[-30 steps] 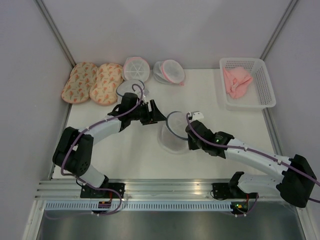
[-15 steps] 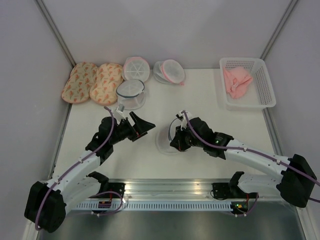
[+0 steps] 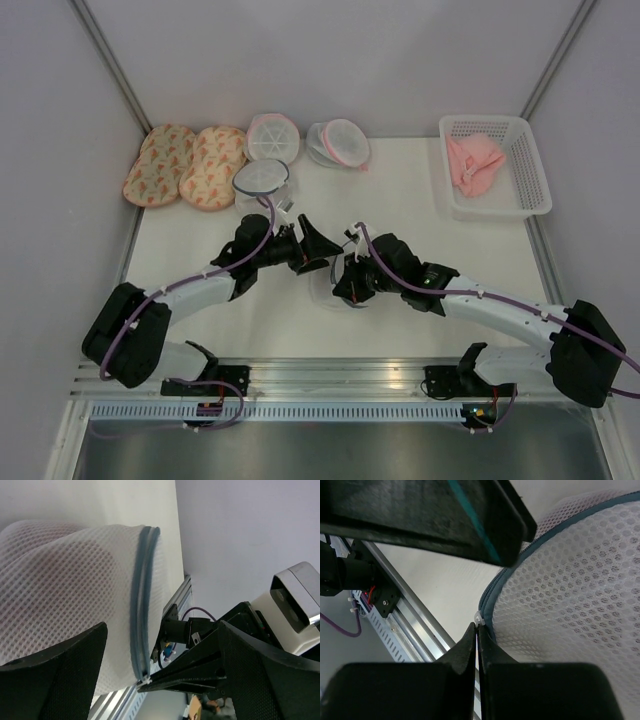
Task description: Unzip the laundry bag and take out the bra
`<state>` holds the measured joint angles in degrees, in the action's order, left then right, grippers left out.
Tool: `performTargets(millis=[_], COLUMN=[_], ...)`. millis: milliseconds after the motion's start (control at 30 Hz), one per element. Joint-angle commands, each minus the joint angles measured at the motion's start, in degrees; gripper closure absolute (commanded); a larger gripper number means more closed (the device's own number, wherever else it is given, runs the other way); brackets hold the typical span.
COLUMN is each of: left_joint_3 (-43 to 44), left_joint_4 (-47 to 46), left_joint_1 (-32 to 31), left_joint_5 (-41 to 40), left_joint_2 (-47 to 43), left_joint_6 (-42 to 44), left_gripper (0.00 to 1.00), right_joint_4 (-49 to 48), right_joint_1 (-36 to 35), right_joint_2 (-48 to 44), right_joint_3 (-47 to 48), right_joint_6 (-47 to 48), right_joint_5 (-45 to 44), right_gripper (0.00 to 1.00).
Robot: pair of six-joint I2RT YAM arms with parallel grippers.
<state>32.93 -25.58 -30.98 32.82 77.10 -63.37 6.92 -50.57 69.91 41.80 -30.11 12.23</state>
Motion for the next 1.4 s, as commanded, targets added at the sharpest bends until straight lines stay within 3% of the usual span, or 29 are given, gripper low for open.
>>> performTargets(millis=[0,33,133,167,233,267,300,500,667,867,1067,1233,1367], left_joint_3=[5.7,6.5,7.8,8.2,9.5,9.8,9.6,6.8,5.7,4.2,4.3,6.6,6.9], left_joint_4=[1.4,1.8,1.6,3.5,6.4,8.6,9.3,11.4,11.3,11.1,12.7,13.8,12.7], left_joint_1=[-2.1,-2.4,-3.1,-3.2,-3.4,-3.4,-3.4,-1.4,0.9,5.1,9.3,10.2,10.2], left_joint_5=[4.0,4.2,5.8,6.0,5.1,4.9,4.0,-2.7,-5.1,-7.8,-5.0,0.4,6.0], left_joint_2=[2.9,3.3,5.0,5.2,5.4,5.4,5.0,3.0,1.9,1.0,1.4,5.2,7.8], left_joint_6=[7.9,8.6,10.3,11.6,13.4,14.8,15.1,14.9,13.5,11.6,13.9,17.8,19.3], left_gripper=[0.08,0.12,0.39,0.59,0.75,0.92,0.98,0.98,0.98,0.98,0.98,0.98,0.98], right_joint_4=[-1.6,-1.6,-1.6,-1.6,-1.4,-1.1,-0.9,0.9,2.7,6.3,14.6,20.6,22.5], right_joint_1=[-0.1,-0.1,0.0,0.0,-0.1,0.0,0.0,-0.1,-0.1,-0.2,-0.3,-0.2,-0.1], right_joint_2=[-2.1,-2.1,-2.1,-2.0,-2.0,-2.1,-2.1,-2.4,-1.8,-0.9,1.5,3.8,7.8], right_joint_3=[0.8,0.7,0.7,0.8,0.9,1.1,1.2,1.1,-0.5,-3.2,-2.8,0.4,3.1], right_joint_6=[1.5,1.5,1.5,1.5,1.5,1.7,1.7,1.7,2.8,2.5,2.6,0.0,-1.7], right_joint_5=[0.9,0.9,0.7,0.7,0.4,0.3,0.0,0.7,5.0,3.8,-5.1,-26.9,-37.3], right_gripper=[1.00,1.00,0.99,0.99,1.00,1.00,1.00,1.00,1.00,1.00,1.00,1.00,1.00])
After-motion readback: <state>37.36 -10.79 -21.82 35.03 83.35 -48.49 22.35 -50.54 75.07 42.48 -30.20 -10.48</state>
